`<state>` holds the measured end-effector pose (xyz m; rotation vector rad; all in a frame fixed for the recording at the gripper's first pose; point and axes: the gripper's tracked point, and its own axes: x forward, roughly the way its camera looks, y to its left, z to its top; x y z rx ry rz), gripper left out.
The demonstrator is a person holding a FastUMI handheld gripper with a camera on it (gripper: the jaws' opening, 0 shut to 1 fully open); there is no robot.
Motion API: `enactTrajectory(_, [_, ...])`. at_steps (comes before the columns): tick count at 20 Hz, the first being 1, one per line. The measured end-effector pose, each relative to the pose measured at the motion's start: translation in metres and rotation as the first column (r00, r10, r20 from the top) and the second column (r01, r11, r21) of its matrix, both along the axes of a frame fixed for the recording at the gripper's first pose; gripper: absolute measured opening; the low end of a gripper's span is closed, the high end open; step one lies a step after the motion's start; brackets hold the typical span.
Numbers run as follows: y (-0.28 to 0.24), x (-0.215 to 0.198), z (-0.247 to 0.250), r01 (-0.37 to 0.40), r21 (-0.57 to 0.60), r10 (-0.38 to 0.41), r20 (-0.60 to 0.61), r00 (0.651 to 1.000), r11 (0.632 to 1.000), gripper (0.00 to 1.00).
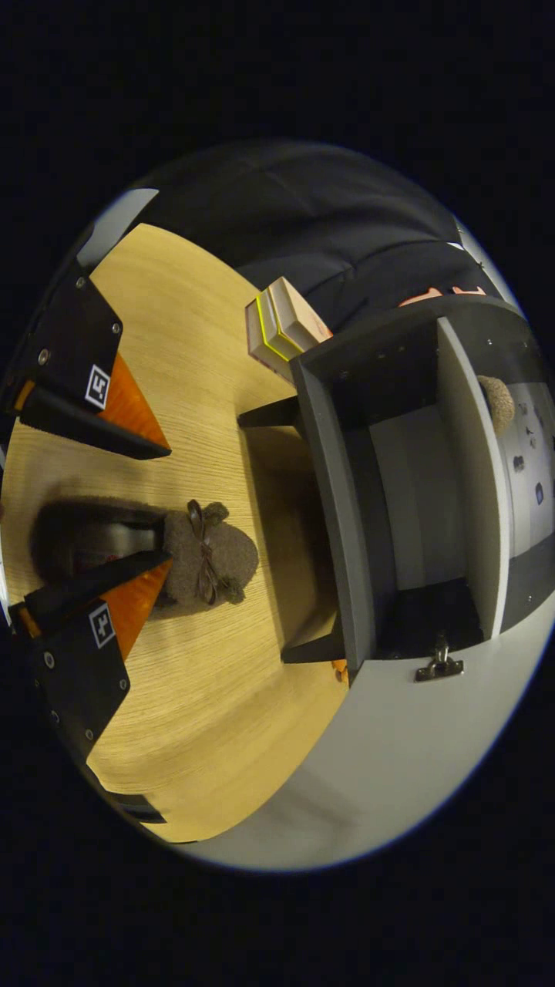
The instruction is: Open the shoe cabinet door, grab the shoes and put them into the shoe cabinet, then close the shoe cabinet door.
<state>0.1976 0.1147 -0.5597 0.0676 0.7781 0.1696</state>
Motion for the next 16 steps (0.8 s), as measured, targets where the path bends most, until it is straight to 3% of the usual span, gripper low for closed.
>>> enactTrajectory(6, [0.008,0.002,-0.027,-0.01,-0.009,0.01,-0.06,0.998,1.0,0.62])
enactTrajectory(11, [0.006,0.024,-0.036,0.016,-0.041,-0.018,-0.038,0.999,0.999,0.57])
enactTrajectory(13, [-0.01,0.035,-0.037,0.071,-0.09,-0.073,-0.018,0.997,0.993,0.39])
enactTrajectory(14, [-0.01,0.037,-0.037,0.077,-0.081,-0.079,-0.017,0.997,0.994,0.17])
enactTrajectory(16, [-0.007,0.035,-0.036,0.059,-0.09,-0.061,-0.021,0.998,0.994,0.04])
